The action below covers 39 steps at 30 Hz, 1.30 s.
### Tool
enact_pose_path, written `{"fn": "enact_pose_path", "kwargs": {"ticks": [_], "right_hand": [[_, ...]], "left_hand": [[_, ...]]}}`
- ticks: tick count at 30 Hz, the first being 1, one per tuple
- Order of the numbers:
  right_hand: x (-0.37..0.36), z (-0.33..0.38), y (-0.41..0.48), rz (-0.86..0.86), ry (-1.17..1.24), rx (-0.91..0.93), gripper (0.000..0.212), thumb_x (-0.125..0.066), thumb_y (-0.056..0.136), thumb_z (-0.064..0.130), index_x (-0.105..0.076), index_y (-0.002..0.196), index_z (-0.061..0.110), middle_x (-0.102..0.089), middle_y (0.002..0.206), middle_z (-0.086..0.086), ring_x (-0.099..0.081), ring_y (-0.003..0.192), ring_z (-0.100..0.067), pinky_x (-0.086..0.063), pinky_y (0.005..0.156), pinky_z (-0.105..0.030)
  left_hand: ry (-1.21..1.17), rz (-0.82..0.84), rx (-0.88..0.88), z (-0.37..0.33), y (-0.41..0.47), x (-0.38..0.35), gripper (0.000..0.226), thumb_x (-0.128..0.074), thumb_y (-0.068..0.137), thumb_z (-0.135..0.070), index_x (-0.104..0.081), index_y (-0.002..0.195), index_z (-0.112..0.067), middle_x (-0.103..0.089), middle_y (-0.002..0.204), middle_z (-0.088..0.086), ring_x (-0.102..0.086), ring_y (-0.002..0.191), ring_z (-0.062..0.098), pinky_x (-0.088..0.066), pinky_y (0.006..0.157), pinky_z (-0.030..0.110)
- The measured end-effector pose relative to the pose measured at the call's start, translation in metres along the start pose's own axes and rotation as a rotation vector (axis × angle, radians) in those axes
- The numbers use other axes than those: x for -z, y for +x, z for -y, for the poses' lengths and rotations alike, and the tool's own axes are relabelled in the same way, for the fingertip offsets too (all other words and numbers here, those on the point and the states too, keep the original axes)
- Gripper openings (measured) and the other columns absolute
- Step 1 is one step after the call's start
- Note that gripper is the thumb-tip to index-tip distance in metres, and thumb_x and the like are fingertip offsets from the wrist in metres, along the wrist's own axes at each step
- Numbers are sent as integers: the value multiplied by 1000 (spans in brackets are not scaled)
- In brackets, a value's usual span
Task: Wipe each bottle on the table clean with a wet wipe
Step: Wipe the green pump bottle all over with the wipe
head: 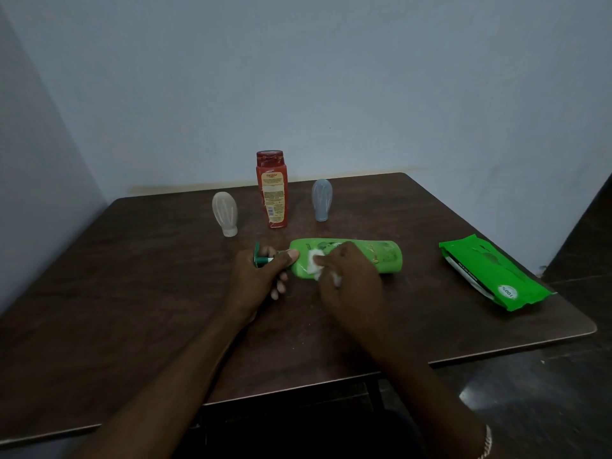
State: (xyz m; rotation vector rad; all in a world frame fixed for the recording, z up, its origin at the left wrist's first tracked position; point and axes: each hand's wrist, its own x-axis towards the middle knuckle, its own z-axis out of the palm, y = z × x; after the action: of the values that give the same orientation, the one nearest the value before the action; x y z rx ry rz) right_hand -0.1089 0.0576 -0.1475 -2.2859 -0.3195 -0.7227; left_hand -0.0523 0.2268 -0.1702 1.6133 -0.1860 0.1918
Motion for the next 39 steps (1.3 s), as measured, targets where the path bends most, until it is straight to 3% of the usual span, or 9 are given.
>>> {"fn": "enact_pose_path", "kwargs": {"ticks": [3, 9, 15, 20, 25, 29, 33, 39], "right_hand": [[-8, 8, -5, 62, 1, 122, 16, -64, 88, 16, -73, 100, 10, -58, 92, -4, -55, 79, -14, -49, 67, -30], [-1, -2, 10, -42, 15, 15, 14, -65, 90, 9, -76, 98, 11, -65, 92, -4, -59, 80, -15, -45, 72, -25], [-7, 8, 0, 105, -11, 203, 14, -62, 90, 15, -74, 91, 7, -61, 87, -5, -58, 74, -19, -51, 65, -35], [-1, -9, 11, -9, 54, 72, 11, -66, 90, 12, -76, 94, 12, -62, 88, 0, -58, 77, -11, -47, 70, -23], [-8, -4, 3, 77, 29, 105, 14, -66, 88, 7, -75, 98, 12, -59, 90, 1, -52, 77, -4, -35, 67, -7], [-3, -9, 4, 8, 32, 39, 12, -68, 87, 8, -76, 96, 11, -61, 91, 0, -55, 78, -9, -39, 69, -9], [-13, 3, 5, 12, 42, 91, 11, -67, 88, 6, -74, 95, 8, -59, 89, -2, -51, 75, -5, -35, 70, -3], [-5, -6, 0, 20, 49, 84, 11, -68, 87, 10, -75, 95, 10, -62, 90, -2, -56, 78, -10, -43, 70, -16]], "left_hand": [[9, 3, -2, -1, 0, 1, 33, -74, 88, -25, -60, 72, 0, -61, 58, 12, -52, 41, 20, -39, 36, 23], [-2, -15, 27, -1, -1, 1, 33, -73, 90, -24, -60, 70, -1, -60, 57, 12, -52, 40, 21, -38, 35, 23], [10, -37, 36, 0, 0, 2, 29, -71, 91, -24, -62, 69, -6, -62, 57, 9, -52, 40, 19, -39, 35, 24], [-30, -22, 28, -2, -1, 0, 30, -73, 90, -19, -60, 68, -3, -61, 57, 13, -54, 40, 20, -40, 35, 23], [-84, 17, 35, -3, 0, 2, 23, -71, 90, -11, -61, 71, -4, -63, 60, 12, -56, 41, 17, -42, 36, 22], [-123, 66, 35, -4, -1, 5, 5, -68, 90, -4, -64, 93, -6, -64, 65, 12, -57, 44, 17, -45, 39, 22], [-170, 135, 18, -4, -3, 10, 16, -70, 87, -1, -63, 101, -5, -65, 70, 12, -58, 49, 18, -47, 42, 22], [-146, 86, 20, -3, 0, 9, 8, -72, 86, -1, -65, 88, -4, -65, 66, 14, -56, 44, 17, -43, 38, 21]]}}
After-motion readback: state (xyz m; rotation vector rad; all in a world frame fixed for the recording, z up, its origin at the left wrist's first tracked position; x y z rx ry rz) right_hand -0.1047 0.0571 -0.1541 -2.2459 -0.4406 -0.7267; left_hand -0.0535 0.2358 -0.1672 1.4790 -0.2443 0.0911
